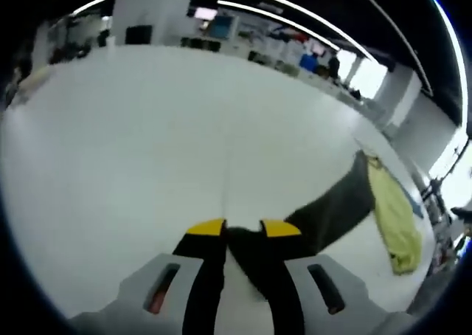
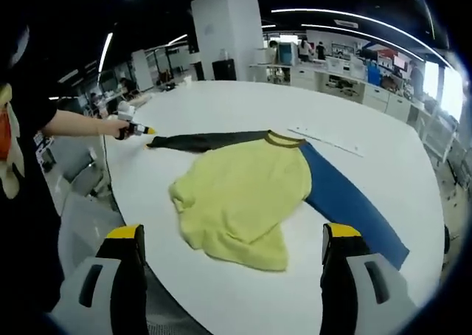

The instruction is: Fold the garment on the visible template until the final outline fits inside the template.

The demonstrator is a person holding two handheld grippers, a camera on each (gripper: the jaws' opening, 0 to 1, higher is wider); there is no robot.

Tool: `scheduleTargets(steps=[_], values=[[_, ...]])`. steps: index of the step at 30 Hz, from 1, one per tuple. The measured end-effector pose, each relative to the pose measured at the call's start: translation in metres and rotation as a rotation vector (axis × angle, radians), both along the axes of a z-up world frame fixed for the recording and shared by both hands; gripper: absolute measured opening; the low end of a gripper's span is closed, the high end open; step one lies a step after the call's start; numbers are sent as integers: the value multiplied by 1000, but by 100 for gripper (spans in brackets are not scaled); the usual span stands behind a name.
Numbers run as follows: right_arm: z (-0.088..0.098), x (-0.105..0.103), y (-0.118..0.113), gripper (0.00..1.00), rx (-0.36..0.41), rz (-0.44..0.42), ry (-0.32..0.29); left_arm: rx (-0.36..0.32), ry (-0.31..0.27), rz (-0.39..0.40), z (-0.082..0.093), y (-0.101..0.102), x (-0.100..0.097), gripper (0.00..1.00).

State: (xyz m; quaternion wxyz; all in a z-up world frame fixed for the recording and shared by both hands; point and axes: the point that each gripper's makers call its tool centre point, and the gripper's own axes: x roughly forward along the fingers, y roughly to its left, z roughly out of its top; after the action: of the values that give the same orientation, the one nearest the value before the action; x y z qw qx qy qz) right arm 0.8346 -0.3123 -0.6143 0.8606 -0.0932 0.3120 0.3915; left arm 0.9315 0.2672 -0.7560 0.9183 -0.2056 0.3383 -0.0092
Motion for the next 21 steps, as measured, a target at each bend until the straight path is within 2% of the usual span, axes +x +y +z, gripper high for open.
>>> scheduleTargets(steps=[1, 2, 5, 7, 10, 11, 12, 13, 14, 17, 21], values=[[0, 1, 1, 100, -1, 1, -1, -24, 18, -4, -3, -2, 0, 19], [0, 3, 2, 100, -2, 1, -1, -20, 29, -18, -6, -2, 1, 20], [-1, 4, 3, 100, -9, -3, 2, -13, 114, -62, -18, -8, -8, 16], [-1, 4, 2, 100, -11, -7, 5, 11, 92, -63, -16, -7, -6, 11], [-3, 5, 1, 100, -16, -17, 10, 30, 99, -78, -16, -7, -7, 8], [-3, 5, 0, 100, -17, -20, 11, 48, 104, -96, -17, -7, -7, 6], [-4, 6, 0, 100, -18, -23, 12, 87, 140, -140, -20, -9, -13, 0], [-5, 6, 0, 100, -18, -26, 13, 113, 161, -190, -21, -13, -20, 0], [-5, 6, 1, 100, -18, -27, 13, 133, 144, -178, -18, -9, -16, 0], [-6, 8, 2, 100, -13, -32, 17, 207, 138, -233, -16, -8, -15, 0], [-6, 8, 4, 100, -13, -32, 16, 235, 142, -258, -10, -9, -16, 0]])
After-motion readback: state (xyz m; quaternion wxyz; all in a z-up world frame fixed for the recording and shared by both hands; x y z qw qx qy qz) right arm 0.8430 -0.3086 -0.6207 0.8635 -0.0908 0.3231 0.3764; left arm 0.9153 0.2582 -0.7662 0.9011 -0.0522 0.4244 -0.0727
